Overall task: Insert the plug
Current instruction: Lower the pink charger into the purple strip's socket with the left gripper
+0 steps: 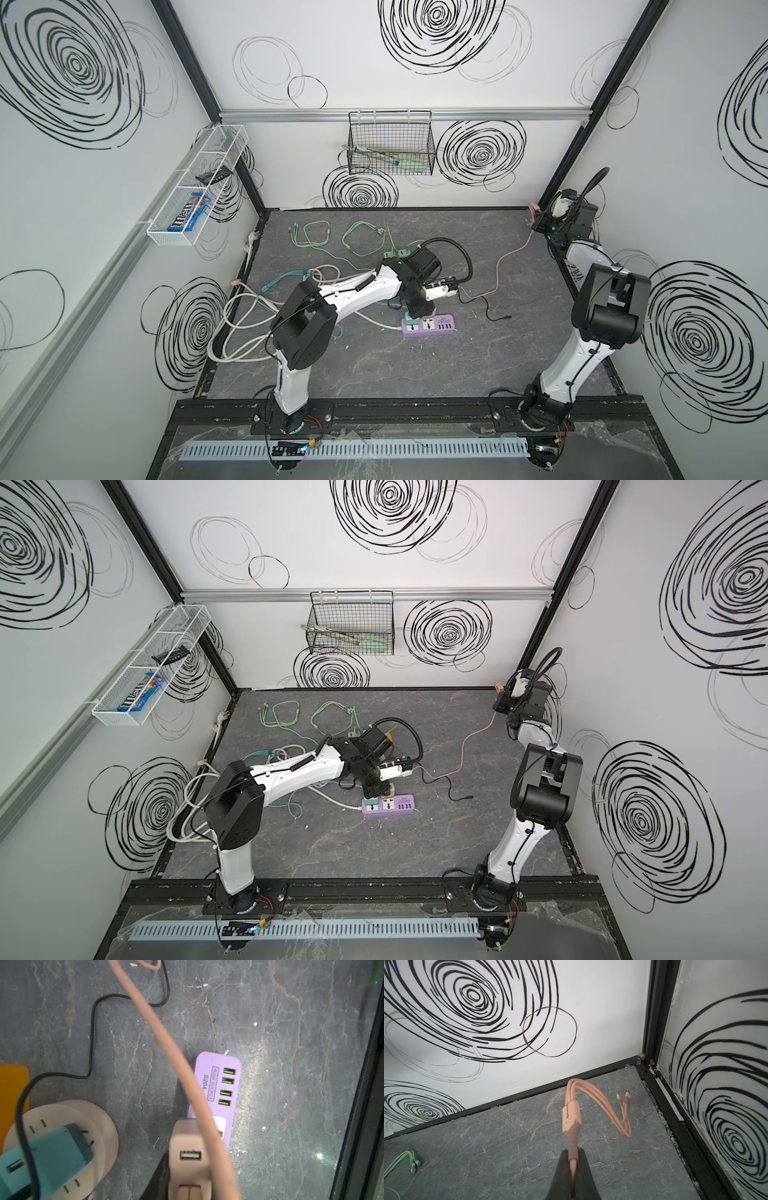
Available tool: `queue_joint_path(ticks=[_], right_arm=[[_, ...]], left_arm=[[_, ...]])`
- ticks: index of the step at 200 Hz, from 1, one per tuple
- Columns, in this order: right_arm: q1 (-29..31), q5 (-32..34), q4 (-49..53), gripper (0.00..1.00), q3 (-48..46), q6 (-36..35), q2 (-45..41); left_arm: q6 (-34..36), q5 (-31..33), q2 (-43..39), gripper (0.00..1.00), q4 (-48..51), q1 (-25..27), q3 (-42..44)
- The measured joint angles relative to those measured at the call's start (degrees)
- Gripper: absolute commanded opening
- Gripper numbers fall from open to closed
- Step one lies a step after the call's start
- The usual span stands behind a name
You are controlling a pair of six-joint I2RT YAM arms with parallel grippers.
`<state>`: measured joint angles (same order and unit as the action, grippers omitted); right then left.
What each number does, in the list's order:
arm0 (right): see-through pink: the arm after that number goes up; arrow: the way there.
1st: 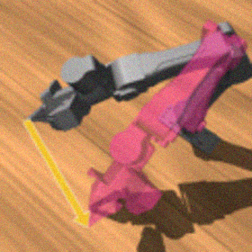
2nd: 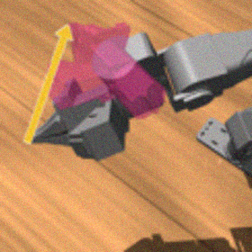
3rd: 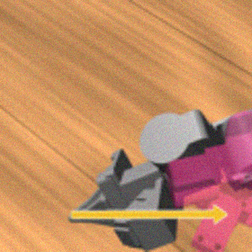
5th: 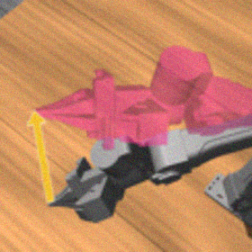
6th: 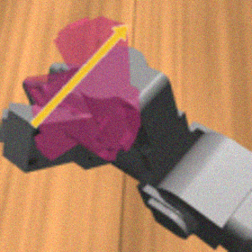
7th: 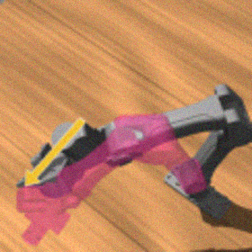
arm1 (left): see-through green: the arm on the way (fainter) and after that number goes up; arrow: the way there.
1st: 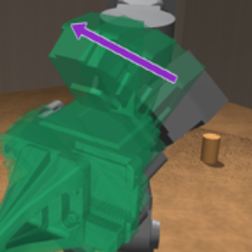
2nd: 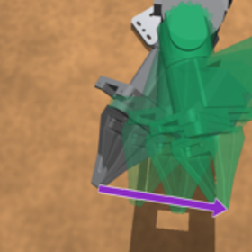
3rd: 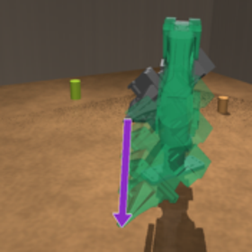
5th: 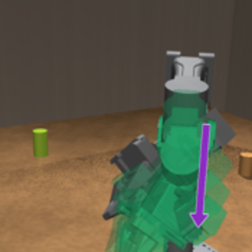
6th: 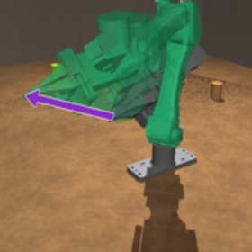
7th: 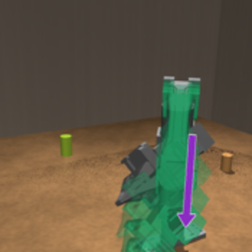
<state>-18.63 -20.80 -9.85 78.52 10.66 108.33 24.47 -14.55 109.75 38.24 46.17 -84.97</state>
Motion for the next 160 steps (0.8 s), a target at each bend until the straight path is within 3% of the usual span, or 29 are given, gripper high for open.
queue_joint_path(ticks=[160], right_arm=[[0.00,0.00,0.17,0.00,0.00,-0.04,0.00]], left_arm=[[1.03,-4.79,1.03,0.00,0.00,-0.55,0.00]])
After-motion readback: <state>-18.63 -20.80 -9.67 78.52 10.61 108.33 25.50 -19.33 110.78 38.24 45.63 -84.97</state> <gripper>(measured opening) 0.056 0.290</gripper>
